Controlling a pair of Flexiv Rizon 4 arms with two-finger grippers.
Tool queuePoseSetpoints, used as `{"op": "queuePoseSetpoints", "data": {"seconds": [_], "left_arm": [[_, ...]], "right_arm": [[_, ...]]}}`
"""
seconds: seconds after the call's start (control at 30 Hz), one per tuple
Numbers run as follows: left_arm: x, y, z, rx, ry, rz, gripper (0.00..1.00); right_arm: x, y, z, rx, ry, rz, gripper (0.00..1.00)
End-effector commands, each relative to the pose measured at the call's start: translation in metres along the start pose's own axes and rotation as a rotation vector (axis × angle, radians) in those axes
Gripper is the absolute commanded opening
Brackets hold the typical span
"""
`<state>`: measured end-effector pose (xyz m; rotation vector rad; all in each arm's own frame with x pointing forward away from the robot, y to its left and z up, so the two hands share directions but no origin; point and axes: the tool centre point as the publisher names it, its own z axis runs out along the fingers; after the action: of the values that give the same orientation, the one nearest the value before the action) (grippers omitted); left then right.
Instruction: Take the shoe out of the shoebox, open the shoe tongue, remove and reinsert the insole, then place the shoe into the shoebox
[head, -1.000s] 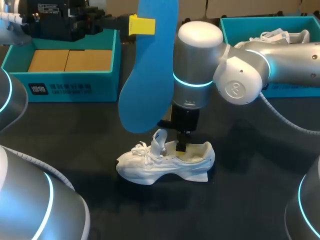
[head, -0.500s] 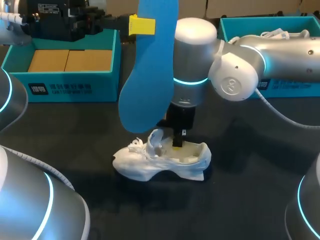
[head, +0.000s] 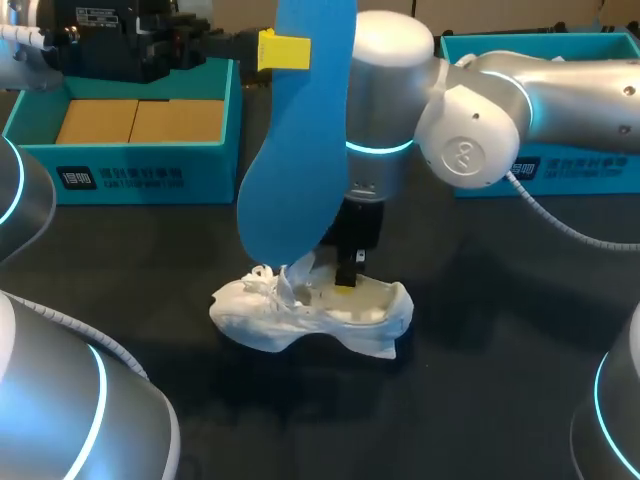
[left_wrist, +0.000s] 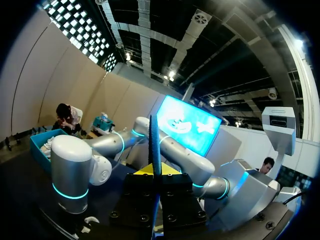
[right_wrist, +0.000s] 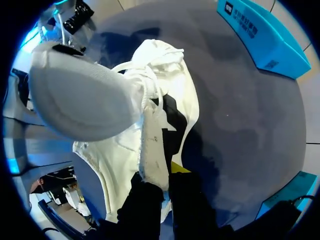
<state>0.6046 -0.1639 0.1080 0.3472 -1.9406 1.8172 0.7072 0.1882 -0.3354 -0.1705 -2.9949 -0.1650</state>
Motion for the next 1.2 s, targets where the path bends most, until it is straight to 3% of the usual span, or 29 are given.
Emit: {"op": "queuePoseSetpoints", "data": {"seconds": [0.03, 0.27, 0.5, 1.07, 1.2], "left_arm": [[-0.001, 0.000, 0.001, -0.002, 0.001, 0.000, 0.00], [-0.001, 0.000, 0.001, -0.002, 0.001, 0.000, 0.00], [-0.001, 0.000, 0.001, -0.002, 0.001, 0.000, 0.00], [-0.001, 0.000, 0.001, -0.002, 0.001, 0.000, 0.00], [-0.001, 0.000, 0.001, -0.002, 0.001, 0.000, 0.00]], "right_arm": [[0.007, -0.001, -0.008, -0.035, -0.001, 0.028, 0.00], [0.026, 0.004, -0.009, -0.150, -0.070, 0.278, 0.00], [0.049, 0.015, -0.011, -0.162, -0.139, 0.527, 0.00], [0.049, 0.015, -0.011, -0.162, -0.139, 0.527, 0.00], [0.056, 0.007, -0.013, -0.264, -0.180, 0.705, 0.00]]}}
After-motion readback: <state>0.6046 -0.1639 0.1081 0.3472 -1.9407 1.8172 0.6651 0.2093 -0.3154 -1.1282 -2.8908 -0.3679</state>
